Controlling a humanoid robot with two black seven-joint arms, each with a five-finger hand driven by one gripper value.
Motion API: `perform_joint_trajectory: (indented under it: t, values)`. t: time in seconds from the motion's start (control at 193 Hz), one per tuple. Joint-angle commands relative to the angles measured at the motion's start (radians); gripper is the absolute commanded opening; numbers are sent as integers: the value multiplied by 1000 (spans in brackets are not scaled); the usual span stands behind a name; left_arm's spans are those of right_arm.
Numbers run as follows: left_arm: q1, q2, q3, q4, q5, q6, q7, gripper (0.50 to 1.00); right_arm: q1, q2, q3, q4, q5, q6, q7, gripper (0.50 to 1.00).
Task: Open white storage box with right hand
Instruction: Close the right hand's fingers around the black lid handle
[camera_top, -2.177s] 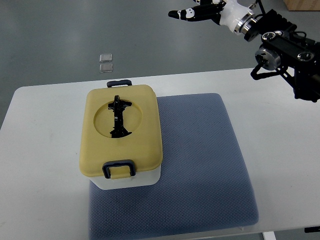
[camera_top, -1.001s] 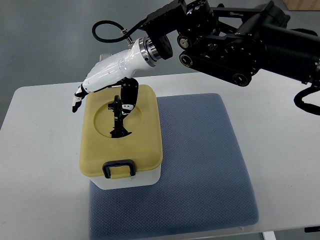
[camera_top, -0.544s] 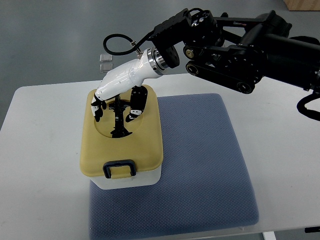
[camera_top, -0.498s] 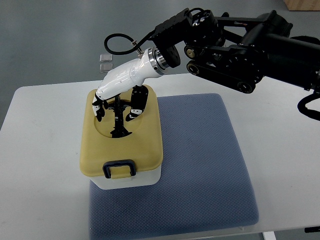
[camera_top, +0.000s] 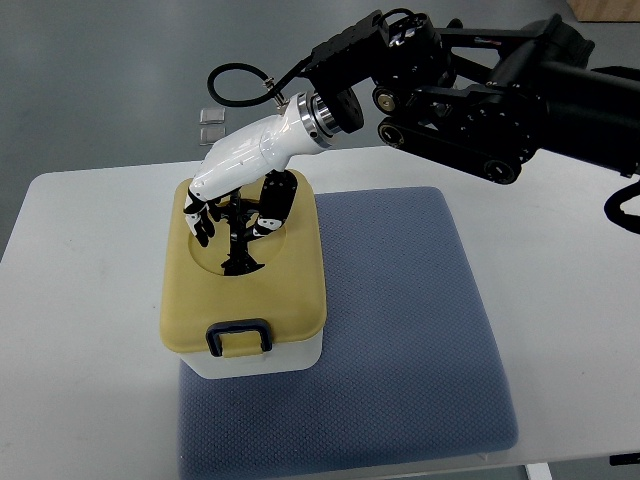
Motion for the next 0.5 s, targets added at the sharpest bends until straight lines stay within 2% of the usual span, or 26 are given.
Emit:
perform_joint_trajectory:
  t: [0.0,0.228,0.493]
  values:
    - [0,0,0,0,0,0,0,1000,-2,-2,3,9,0,-9,0,654]
    - [0,0,0,0,0,0,0,1000,0,-5,4,10,-3,-32,0,586]
    - [0,0,0,0,0,0,0,1000,-9,1,4,12,-4,-35,0,588]
